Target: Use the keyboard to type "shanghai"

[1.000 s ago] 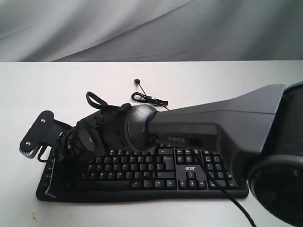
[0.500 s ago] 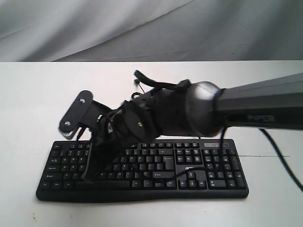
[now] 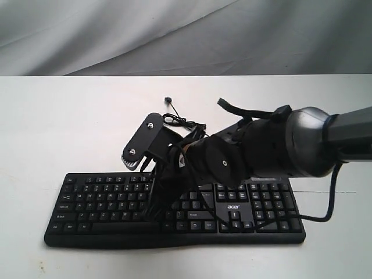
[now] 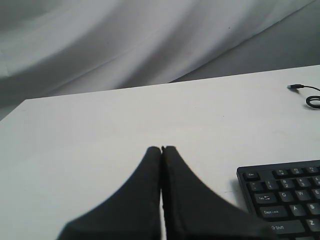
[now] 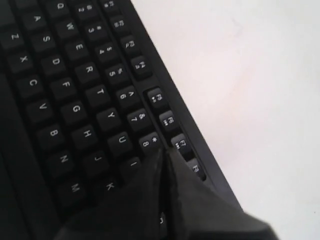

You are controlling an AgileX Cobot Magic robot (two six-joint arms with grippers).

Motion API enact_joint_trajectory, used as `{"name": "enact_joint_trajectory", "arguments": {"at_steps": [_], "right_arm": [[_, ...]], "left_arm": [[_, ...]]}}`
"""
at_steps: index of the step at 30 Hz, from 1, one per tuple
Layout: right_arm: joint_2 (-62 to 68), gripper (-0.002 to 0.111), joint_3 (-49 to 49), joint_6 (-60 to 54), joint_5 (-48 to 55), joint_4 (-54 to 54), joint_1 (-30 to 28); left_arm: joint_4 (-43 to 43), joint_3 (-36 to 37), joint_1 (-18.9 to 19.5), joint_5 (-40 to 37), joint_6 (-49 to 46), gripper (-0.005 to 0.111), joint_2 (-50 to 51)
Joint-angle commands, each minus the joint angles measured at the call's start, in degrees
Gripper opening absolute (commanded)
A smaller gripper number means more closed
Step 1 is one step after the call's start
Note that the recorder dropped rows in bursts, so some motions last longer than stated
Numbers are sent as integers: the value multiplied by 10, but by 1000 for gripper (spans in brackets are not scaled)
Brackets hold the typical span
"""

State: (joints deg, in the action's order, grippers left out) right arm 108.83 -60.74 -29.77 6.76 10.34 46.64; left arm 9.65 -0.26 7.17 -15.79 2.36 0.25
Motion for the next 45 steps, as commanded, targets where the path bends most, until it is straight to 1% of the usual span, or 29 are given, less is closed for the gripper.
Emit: {"name": "enact_joint_trajectory", "arguments": {"at_steps": [1, 12, 18, 25, 45], "right_arm": [[7, 0, 0, 3, -23, -3, 2], [34, 0, -1, 3, -50, 5, 17], [49, 0, -20, 3, -47, 7, 20], [49, 0, -20, 3, -29, 7, 20], [67, 0, -20, 3, -23, 2, 18]], "left_arm": [[-1, 3, -4, 6, 3, 0, -2], [-1, 3, -4, 6, 3, 0, -2], [-1, 3, -4, 6, 3, 0, -2], [-1, 3, -4, 6, 3, 0, -2], [-1, 3, -4, 6, 3, 0, -2]]}}
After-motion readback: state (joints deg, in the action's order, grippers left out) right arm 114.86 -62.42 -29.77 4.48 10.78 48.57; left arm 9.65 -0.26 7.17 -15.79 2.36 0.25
